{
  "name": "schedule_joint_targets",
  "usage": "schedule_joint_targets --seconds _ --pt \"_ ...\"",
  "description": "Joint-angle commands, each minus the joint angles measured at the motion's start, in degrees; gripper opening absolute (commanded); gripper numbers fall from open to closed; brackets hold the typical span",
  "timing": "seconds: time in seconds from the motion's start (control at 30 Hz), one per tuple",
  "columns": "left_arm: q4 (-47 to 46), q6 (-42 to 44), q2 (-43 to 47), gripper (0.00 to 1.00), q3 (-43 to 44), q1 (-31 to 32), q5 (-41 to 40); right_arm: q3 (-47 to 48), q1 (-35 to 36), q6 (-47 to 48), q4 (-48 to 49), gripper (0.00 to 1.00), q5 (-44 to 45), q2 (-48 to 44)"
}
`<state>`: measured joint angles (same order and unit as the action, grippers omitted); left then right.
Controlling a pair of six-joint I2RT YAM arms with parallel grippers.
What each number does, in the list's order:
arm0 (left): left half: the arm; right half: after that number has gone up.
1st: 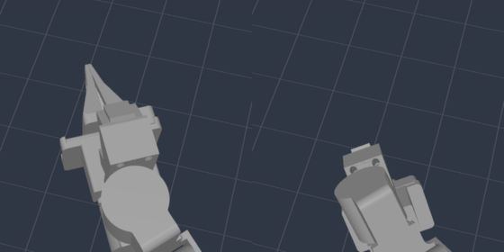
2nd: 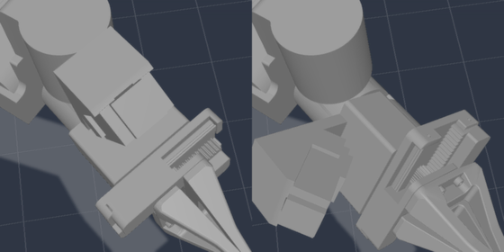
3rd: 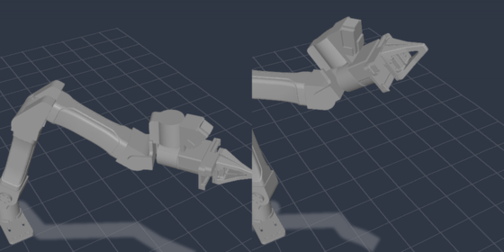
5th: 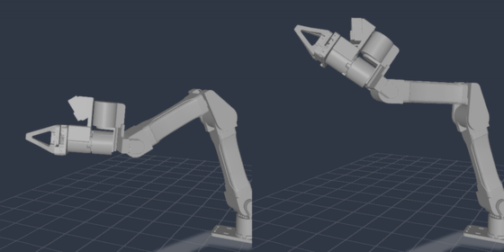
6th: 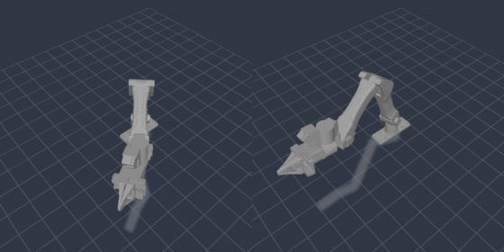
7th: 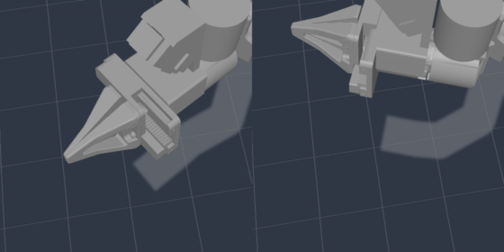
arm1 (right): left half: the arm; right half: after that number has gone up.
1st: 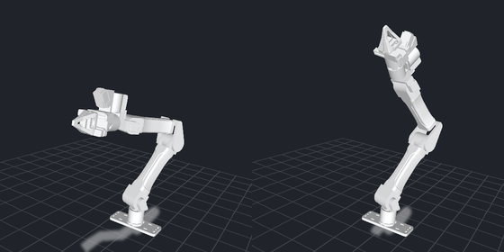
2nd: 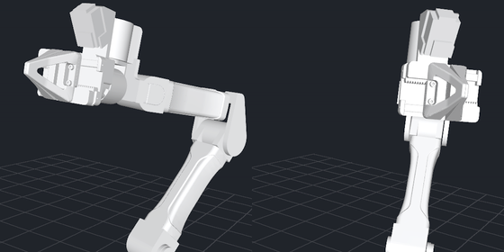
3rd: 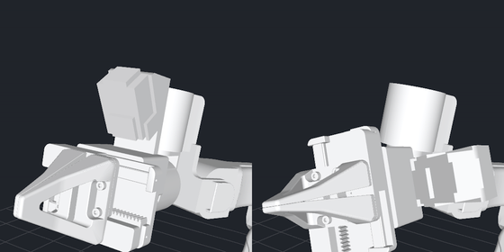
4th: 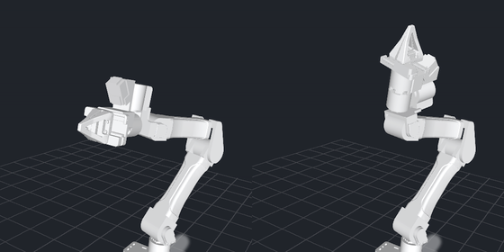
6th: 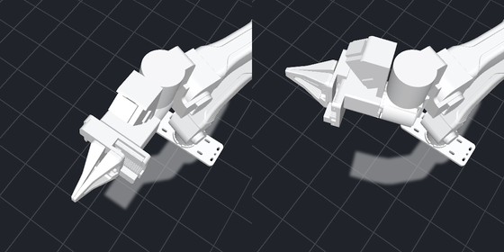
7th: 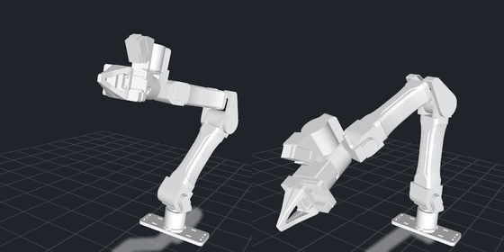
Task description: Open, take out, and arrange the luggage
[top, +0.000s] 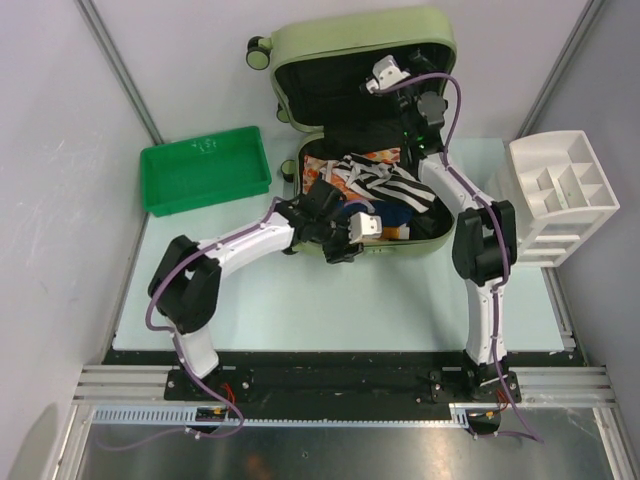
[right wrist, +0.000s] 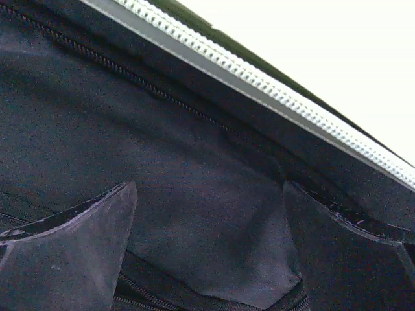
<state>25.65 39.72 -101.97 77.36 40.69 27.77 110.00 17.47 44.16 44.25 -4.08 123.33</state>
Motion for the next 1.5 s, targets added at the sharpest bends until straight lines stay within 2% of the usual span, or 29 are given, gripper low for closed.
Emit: schedule_joint_targets --seconds 0.0,0.03,0.07,0.13,0.17,0.3,0.57,0.9,0.97,1.0,1.03,1.13,1.27,1.4,1.47 --pt "0.1 2.6 -0.6 0.52 -2.6 2.2 -0.3 6.7 -0.6 1.9 -0.6 1.00 2.4 2.3" --pt "0.1 2.8 -0.4 0.46 -3.7 2.3 0.1 7.9 -0.7 2.0 -1.4 1.00 2.8 3.3" --pt "0.1 3.1 0.2 0.35 -5.9 2.4 0.0 9.1 -0.7 2.4 -1.6 1.00 3.8 3.9" --pt "0.1 3.5 1.3 0.25 -8.1 2.7 -0.2 11.8 -0.9 2.5 -2.6 1.00 4.1 4.9" --pt "0.1 3.7 3.0 0.14 -10.1 2.9 -0.3 12.3 -1.1 2.5 -2.9 1.00 4.1 5.5" --pt "0.2 2.6 6.3 0.01 -12.8 3.7 -0.3 14.5 -1.7 2.4 -4.1 1.00 3.5 6.7" --pt "0.0 -0.5 9.7 0.00 -15.7 7.6 -1.8 17.0 -1.7 2.3 -4.3 1.00 3.6 8.6" --pt "0.2 -1.8 12.9 0.00 -18.0 7.9 -2.1 21.9 -3.7 1.7 -5.2 1.00 4.1 11.0" --pt "0.2 -1.9 12.8 0.17 -17.3 7.9 -3.6 20.9 -3.7 0.8 -5.1 1.00 4.1 10.2" --pt "0.2 -2.5 12.8 0.31 -16.9 7.8 -4.4 19.9 -3.7 0.4 -5.2 1.00 4.1 9.5" --pt "0.2 -2.8 13.0 0.49 -16.5 7.9 -5.5 16.3 -3.7 0.2 -5.2 1.00 2.9 8.3" --pt "1.2 -2.7 15.3 0.70 -13.6 7.1 -8.0 9.5 -3.5 -0.7 -4.3 1.00 -1.1 2.6" --pt "3.4 -3.3 20.1 0.89 -8.1 2.7 -3.5 -1.2 -3.4 -3.5 -6.2 1.00 -5.1 -4.7" --pt "4.2 -4.0 25.4 0.98 -5.1 -4.0 0.3 -8.5 -3.2 -6.6 -8.9 1.00 -7.1 -12.5" --pt "5.0 -3.2 28.0 1.00 -4.0 -7.1 1.6 -11.7 -3.3 -8.9 -9.8 1.00 -8.3 -15.1"
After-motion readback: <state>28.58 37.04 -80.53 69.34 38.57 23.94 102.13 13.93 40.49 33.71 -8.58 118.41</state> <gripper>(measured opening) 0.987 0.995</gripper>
